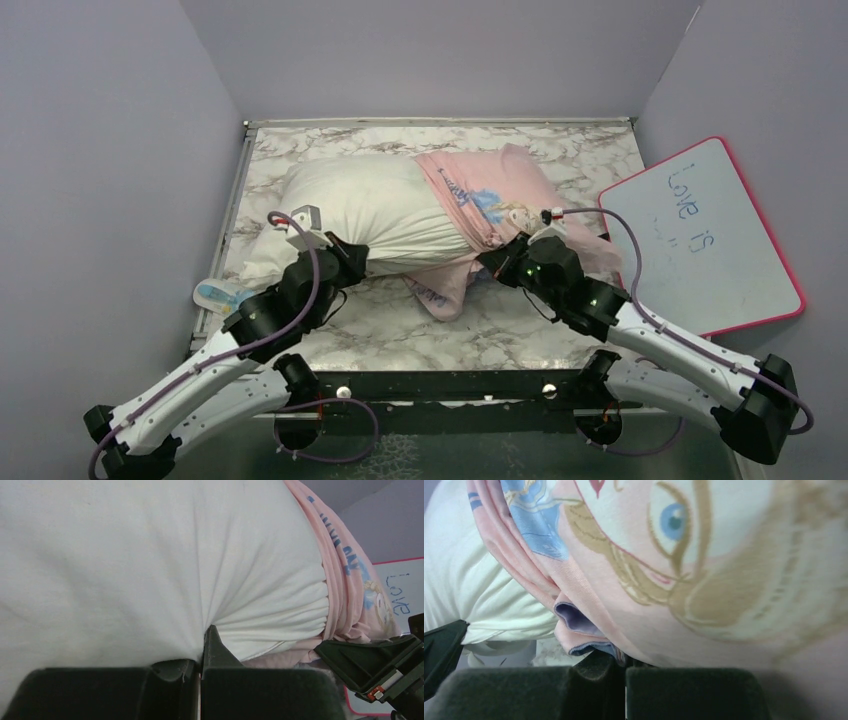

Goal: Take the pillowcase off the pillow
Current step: Remove the pillow from the pillowcase.

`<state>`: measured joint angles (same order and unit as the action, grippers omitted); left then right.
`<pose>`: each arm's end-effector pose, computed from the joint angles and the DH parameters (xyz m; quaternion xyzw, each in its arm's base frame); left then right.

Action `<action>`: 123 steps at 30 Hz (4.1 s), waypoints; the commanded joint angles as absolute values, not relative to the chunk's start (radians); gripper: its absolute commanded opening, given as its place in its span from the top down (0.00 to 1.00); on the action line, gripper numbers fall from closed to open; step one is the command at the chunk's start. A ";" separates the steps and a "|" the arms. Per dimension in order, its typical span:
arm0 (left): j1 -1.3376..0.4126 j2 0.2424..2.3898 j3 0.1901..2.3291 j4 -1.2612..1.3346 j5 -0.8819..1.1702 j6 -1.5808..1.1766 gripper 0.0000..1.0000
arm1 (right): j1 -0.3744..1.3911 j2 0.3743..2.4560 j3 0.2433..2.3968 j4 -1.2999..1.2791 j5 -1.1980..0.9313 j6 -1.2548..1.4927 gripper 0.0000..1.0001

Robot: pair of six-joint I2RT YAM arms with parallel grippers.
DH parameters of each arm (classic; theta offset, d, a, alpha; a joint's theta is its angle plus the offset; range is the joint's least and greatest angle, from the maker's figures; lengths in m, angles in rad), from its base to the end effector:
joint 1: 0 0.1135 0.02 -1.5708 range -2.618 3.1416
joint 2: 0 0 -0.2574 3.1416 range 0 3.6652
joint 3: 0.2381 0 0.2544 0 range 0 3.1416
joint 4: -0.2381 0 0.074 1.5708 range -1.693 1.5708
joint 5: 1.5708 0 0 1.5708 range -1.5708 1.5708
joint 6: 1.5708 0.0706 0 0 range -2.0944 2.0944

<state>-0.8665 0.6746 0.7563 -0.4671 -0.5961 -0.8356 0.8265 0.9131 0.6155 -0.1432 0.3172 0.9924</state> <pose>0.1488 -0.1139 0.3045 -0.1518 0.7953 -0.2410 0.5352 0.1816 0.1647 0.2419 0.1534 0.8241 0.3353 0.4300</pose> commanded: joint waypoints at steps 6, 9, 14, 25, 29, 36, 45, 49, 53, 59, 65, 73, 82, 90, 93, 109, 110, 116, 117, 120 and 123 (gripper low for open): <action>-0.844 0.482 0.726 -0.578 -0.774 -0.838 1.00 | 0.762 0.898 0.598 -0.104 -0.026 0.778 0.99; -0.844 0.493 0.701 -0.559 -0.695 -0.873 1.00 | 0.763 0.882 0.588 -0.082 -0.165 0.767 0.92; -0.845 0.492 0.658 -0.502 -0.613 -0.883 1.00 | 0.762 0.827 0.586 -0.209 -0.193 0.781 0.64; -0.844 0.562 0.676 -0.419 -0.524 -0.856 1.00 | 0.762 0.661 0.502 -0.464 0.180 1.038 0.13; -0.845 0.562 0.672 -0.419 -0.500 -0.865 1.00 | 0.763 0.644 0.457 -0.366 0.221 1.088 0.10; -0.845 0.519 0.650 -0.420 -0.473 -0.903 1.00 | 0.762 0.742 0.418 -0.164 0.389 1.209 0.21; -0.845 0.502 0.673 -0.523 -0.528 -0.903 1.00 | 0.762 0.752 0.502 -0.162 0.545 1.061 0.78; -0.845 0.566 0.689 -0.631 -0.575 -0.915 1.00 | 0.762 0.752 0.624 -0.296 0.778 0.837 0.84; -0.845 0.572 0.683 -0.687 -0.640 -0.946 1.00 | 0.756 0.783 0.681 -0.299 0.971 0.571 0.90; -0.844 0.491 0.704 -0.795 -0.758 -0.979 1.00 | 0.677 0.784 0.731 -0.382 0.890 0.591 0.93; -0.845 0.401 0.757 -0.949 -0.841 -1.016 1.00 | 0.588 0.761 0.855 -0.409 0.658 0.573 0.95; -0.846 0.353 0.707 -0.906 -0.754 -0.990 1.00 | 0.575 0.798 0.913 -0.435 0.531 0.584 0.95; -0.845 0.350 0.735 -0.910 -0.730 -0.948 1.00 | 0.235 0.969 0.993 -0.458 0.087 0.571 0.99; -0.846 0.301 0.719 -0.853 -0.662 -0.905 1.00 | 0.123 1.050 1.023 -0.429 -0.218 0.570 0.99; -0.845 0.327 0.680 -0.741 -0.584 -0.875 1.00 | 0.123 1.044 0.953 -0.368 -0.435 0.570 0.87; -0.845 0.551 0.525 -0.273 -0.304 -0.873 1.00 | 0.124 0.865 0.482 -0.076 -0.839 0.869 0.15; -0.845 0.557 0.528 -0.271 -0.305 -0.870 1.00 | 0.126 0.871 0.461 -0.004 -0.850 0.915 0.14; -0.845 0.556 0.535 -0.282 -0.303 -0.875 1.00 | 0.148 0.885 0.487 0.082 -0.635 1.054 0.14; -0.845 0.552 0.531 -0.284 -0.302 -0.883 1.00 | 0.151 0.883 0.481 0.119 -0.609 1.090 0.14; -0.845 0.540 0.522 -0.295 -0.302 -0.900 1.00 | 0.178 0.881 0.460 0.193 -0.518 1.209 0.14; -0.845 0.537 0.521 -0.296 -0.306 -0.908 1.00 | 0.223 0.937 0.484 0.178 -0.447 1.257 0.15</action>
